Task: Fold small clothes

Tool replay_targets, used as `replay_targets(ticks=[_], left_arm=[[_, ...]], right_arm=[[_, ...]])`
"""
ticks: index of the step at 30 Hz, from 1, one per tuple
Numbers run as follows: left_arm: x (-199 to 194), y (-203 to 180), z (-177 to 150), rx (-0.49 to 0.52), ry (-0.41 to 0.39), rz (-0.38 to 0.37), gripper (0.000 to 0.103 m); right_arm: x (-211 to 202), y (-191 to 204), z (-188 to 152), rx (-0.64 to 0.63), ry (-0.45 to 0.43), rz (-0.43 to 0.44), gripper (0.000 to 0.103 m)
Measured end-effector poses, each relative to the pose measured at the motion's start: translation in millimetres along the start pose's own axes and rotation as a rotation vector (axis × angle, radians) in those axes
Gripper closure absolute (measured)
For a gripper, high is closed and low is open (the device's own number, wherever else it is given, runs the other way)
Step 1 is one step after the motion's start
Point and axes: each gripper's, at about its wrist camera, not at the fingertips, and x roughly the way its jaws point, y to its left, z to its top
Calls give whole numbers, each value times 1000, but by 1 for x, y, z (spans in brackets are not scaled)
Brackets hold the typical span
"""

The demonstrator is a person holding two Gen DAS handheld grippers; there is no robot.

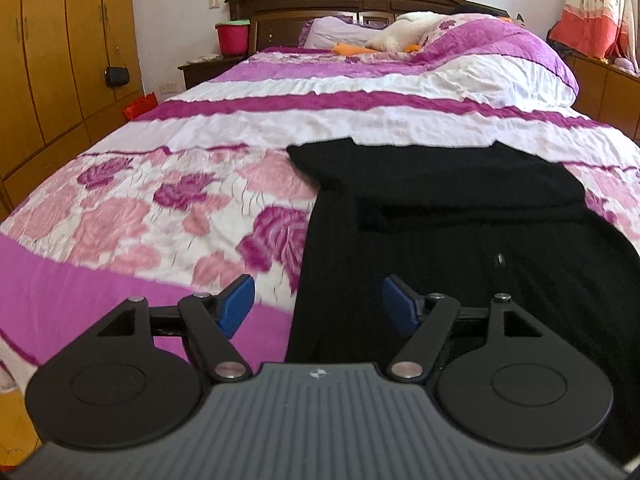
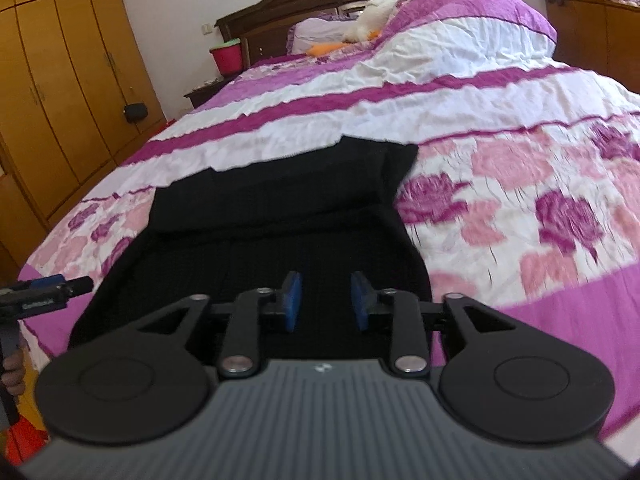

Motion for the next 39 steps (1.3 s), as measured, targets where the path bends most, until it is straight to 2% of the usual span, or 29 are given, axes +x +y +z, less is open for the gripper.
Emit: replay_targets(ticks=[2, 8, 13, 16, 24, 30, 39], left_arm=[[-6, 2, -11, -4, 13, -3, 27], [-12, 11, -46, -23, 70, -16, 27], [-14, 17, -69, -15, 104, -9, 27], [-13, 22, -79, -35, 126, -31, 27], [-13, 17, -89, -10, 139, -86, 26], [-16, 7, -99, 60, 133, -68, 26], [-18, 12, -103, 14, 129, -105, 26]], right_arm=[[-6, 2, -11, -13, -2, -27, 57], [-14, 4, -43, -44, 29, -96, 57], [-13, 0, -66, -53, 82, -121, 57], [-11, -4, -76, -50, 110, -133, 57], [-10, -8, -92, -28, 138, -93, 57], [-11, -11, -104, -9, 148, -39, 57], [-13, -14, -111, 11, 164, 20, 57]])
